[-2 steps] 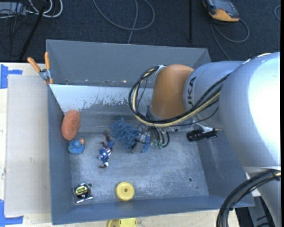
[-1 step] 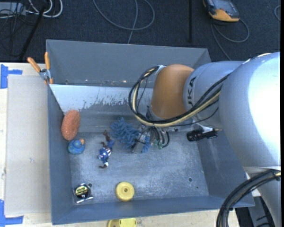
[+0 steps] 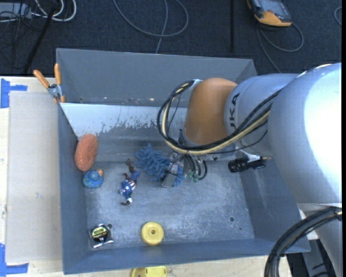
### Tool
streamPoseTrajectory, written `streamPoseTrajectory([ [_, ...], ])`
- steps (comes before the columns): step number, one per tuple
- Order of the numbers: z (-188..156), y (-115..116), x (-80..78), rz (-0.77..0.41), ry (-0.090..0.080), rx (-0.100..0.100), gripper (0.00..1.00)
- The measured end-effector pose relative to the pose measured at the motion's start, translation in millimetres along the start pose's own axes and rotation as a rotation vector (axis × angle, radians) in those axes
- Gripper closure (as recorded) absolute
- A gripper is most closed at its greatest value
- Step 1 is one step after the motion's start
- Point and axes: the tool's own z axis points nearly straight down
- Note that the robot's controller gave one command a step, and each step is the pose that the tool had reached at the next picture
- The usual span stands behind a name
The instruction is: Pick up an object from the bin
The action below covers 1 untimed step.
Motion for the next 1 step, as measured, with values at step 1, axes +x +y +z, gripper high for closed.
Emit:
streamPoseTrajectory([
  [1, -19.4, -1.0, 2.1, -0.001, 0.008, 0.002, 1.0],
])
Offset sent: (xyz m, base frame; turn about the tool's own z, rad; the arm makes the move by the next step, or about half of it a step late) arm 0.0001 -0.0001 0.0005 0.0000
